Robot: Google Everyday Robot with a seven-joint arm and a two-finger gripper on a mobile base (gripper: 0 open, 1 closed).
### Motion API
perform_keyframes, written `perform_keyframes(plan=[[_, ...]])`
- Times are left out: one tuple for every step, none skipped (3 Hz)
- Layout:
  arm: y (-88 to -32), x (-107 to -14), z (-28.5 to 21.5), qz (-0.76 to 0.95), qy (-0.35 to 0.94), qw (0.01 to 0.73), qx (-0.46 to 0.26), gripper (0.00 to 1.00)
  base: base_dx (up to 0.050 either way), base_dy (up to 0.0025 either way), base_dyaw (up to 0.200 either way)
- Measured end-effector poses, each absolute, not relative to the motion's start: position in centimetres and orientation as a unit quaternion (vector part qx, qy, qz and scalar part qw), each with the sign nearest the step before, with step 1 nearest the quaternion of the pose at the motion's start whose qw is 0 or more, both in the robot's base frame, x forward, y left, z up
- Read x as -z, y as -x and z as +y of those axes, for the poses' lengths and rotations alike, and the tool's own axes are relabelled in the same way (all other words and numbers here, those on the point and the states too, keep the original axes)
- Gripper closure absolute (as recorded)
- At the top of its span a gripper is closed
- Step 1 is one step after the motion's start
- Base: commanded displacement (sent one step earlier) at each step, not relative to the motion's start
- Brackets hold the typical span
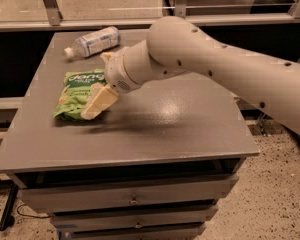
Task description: Pick green rice chip bag
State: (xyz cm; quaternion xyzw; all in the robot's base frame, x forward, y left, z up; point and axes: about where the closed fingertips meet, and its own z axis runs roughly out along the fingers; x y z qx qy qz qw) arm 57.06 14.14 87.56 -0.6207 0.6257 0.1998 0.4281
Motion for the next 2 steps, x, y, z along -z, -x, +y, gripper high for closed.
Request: perform_keyframes(plan=[[-57.41, -86.14, 14.51, 0.618, 0.633, 0.427, -0.188, 0.17, 0.000, 0.00000, 0.000], [-57.80, -86.19, 14.30, 0.611, 0.638, 0.433, -0.178, 0.39, 0.000, 0.00000, 0.000]])
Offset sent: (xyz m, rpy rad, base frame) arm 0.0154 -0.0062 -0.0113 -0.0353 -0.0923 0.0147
